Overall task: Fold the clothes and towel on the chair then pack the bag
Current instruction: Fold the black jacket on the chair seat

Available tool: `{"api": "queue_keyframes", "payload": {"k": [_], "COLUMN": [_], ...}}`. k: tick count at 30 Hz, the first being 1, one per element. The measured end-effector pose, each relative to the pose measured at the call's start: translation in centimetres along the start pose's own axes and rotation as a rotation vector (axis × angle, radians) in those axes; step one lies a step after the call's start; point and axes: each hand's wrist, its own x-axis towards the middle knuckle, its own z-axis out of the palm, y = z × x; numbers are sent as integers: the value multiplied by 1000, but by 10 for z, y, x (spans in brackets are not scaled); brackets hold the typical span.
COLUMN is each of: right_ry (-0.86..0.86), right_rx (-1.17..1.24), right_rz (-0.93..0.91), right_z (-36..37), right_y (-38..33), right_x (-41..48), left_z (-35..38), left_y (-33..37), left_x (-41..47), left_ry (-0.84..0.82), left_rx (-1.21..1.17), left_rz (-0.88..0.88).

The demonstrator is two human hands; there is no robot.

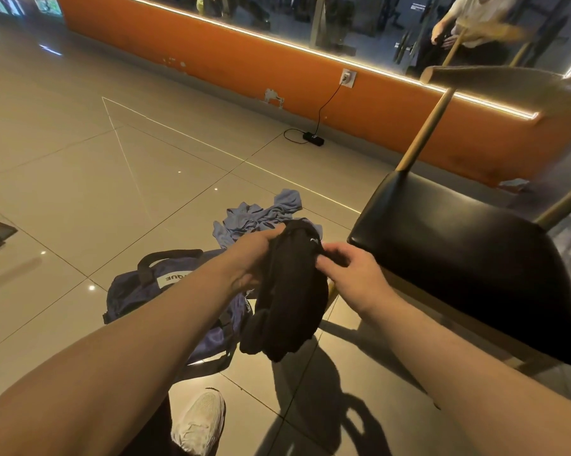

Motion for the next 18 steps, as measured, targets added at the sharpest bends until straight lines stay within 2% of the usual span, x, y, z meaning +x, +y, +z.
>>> {"api": "queue_keyframes", "payload": {"k": [4,8,13,18], "right_ry": [84,70,83,89], "right_rx": [223,510,750,828], "right_rz": [170,285,402,432], "right_z": [-5,-12,-15,-19], "right_y": [-8,-21,-34,-40], "right_x": [8,10,3,-3], "left_z": [-2,-12,-11,-9], "left_y": [5,4,-1,-8], "left_x": [-4,0,2,-2], "left_ry": [3,53,127,214], "left_rx": [64,320,619,773], "left_rz": [13,61,236,442]}}
